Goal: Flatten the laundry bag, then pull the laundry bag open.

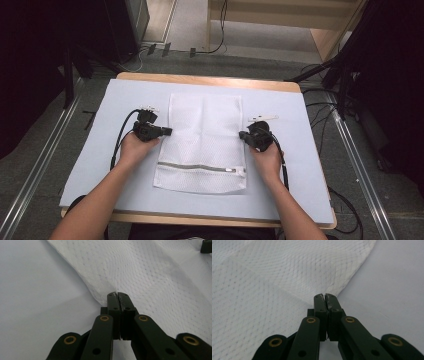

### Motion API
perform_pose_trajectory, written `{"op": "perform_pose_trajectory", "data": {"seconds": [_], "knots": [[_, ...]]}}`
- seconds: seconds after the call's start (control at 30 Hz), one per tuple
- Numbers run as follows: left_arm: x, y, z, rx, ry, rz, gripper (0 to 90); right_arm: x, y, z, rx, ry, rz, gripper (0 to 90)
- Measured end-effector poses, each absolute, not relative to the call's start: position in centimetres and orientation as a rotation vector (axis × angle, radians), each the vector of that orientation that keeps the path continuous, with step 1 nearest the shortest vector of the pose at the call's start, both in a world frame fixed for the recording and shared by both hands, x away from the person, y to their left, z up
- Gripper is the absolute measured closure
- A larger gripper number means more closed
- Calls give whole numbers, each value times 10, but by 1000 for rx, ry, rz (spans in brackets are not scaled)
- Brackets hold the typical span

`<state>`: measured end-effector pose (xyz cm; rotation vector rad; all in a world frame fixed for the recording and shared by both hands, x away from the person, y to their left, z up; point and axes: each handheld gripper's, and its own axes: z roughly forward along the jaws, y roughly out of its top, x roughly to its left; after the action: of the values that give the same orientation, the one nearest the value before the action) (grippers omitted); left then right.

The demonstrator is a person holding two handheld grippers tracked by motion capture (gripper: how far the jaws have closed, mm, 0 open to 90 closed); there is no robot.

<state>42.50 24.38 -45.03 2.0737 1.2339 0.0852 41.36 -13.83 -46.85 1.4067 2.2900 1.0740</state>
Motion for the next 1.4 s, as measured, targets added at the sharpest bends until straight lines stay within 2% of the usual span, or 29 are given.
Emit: {"op": "perform_pose_trajectory", "data": {"seconds": [0.17,0.37,0.47,0.5,0.6,0.7,1.03,1.4], "knots": [[428,249,-451,2056,1259,127,900,418,-137,-470,1416,2302,1087,900],[435,255,-452,2023,1284,115,889,418,-131,-473,1401,2321,1083,893],[434,255,-452,2036,1281,99,775,417,-131,-473,1408,2315,1079,863],[434,255,-451,2040,1274,105,740,417,-132,-472,1401,2313,1087,822],[431,255,-446,2030,1256,100,667,415,-134,-468,1406,2304,1125,760],[429,253,-444,2040,1256,68,617,412,-136,-464,1397,2307,1145,749],[416,243,-426,2073,1195,73,541,392,-137,-450,1350,2332,1223,761],[389,215,-415,2083,1093,-103,528,352,-138,-448,1293,2438,1227,836]]}}
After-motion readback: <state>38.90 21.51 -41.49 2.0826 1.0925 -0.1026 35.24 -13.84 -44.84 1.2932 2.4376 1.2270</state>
